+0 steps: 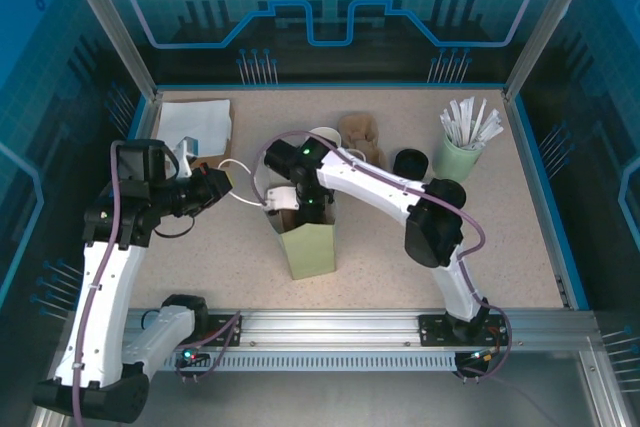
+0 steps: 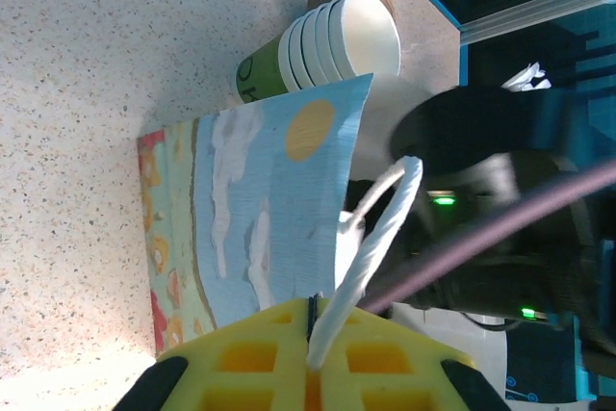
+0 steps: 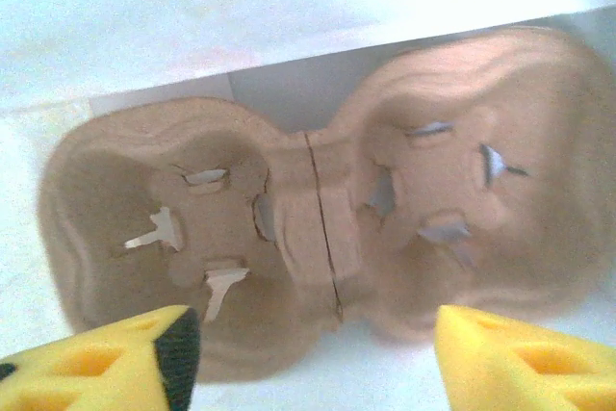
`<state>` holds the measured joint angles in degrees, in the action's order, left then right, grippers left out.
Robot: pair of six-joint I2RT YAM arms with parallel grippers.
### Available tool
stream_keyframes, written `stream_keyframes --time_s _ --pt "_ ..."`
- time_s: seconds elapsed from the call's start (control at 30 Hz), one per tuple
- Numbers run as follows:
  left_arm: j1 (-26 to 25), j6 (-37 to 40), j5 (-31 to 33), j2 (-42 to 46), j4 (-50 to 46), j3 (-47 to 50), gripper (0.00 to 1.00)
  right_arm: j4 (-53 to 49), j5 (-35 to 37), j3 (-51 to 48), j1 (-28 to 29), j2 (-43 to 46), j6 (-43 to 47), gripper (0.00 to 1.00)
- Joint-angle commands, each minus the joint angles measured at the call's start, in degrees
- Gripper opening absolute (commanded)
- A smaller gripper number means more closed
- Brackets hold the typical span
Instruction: Pack the takeout coffee
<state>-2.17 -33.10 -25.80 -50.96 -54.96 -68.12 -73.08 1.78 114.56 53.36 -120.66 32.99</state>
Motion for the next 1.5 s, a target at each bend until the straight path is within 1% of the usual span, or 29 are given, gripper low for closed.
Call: stream_keyframes --time_s 0.0,0.2,0.3,0.4,0.5,0.63,0.67,0.73,0.77,0.93,0.97,1.03,1.1,1.2,1.47 --pt "-1.1 -0.6 -0.6 -0.3 0.2 -0.3 0.09 -1.1 -4.0 4.4 -1.1 3.8 -2.3 0.75" --pt "-1.5 -0.7 -0.2 -0.3 0.4 -0.2 0.09 -2.1 -5.9 10.3 -1.7 5.4 -4.4 0.82" --pt "-1.6 -0.8 0.0 -0.4 0.5 0.1 0.09 -2.0 -6.6 13.7 -2.1 6.9 -6.2 0.83" --pt "-1.6 -0.8 0.4 -0.5 0.7 0.6 0.12 -1.6 -6.0 16.8 -2.8 8.8 -9.0 0.84" --pt "-1.6 -0.9 0.4 -0.6 0.9 0.9 0.2 -1.4 -5.9 19.8 -3.9 11.1 -12.7 0.85" --pt "-1.6 -0.9 0.2 -1.0 1.2 0.5 0.35 0.9 -6.8 21.3 -5.5 15.4 -17.7 0.85" --pt "-1.6 -0.9 0.2 -1.1 1.3 0.2 0.41 1.9 -6.7 20.8 -5.9 16.8 -19.2 0.86" --pt "-1.6 -0.1 -0.6 -1.4 1.6 -0.7 0.55 4.2 -6.3 19.4 -7.0 19.8 -22.3 0.87" --pt "-1.6 0.4 -0.7 -1.7 1.2 -1.4 0.61 5.5 -6.1 18.3 -7.6 21.2 -23.7 0.88" --pt "-1.6 3.2 2.2 -3.0 0.0 -4.8 0.8 11.1 -5.0 10.4 -11.5 30.1 -30.2 0.96" --pt "-1.6 3.6 2.8 -3.1 0.0 -5.3 0.82 12.2 -5.0 8.2 -12.2 31.8 -31.1 0.99" --pt "-1.5 4.6 4.2 -3.5 0.0 -6.7 0.87 14.4 -5.1 3.6 -14.0 35.8 -32.6 1.0" --pt "-1.5 5.2 5.2 -4.1 -0.2 -7.9 0.89 15.7 -5.5 -0.5 -15.8 39.0 -33.7 1.0" --pt "-1.4 6.2 6.2 -5.4 -1.0 -9.9 0.9 15.7 -5.2 -5.2 -18.9 43.0 -35.7 1.0" --pt "-1.5 11.6 8.5 -8.4 -6.5 -15.3 0.88 14.9 -4.7 -13.9 -26.7 51.3 -39.6 1.0"
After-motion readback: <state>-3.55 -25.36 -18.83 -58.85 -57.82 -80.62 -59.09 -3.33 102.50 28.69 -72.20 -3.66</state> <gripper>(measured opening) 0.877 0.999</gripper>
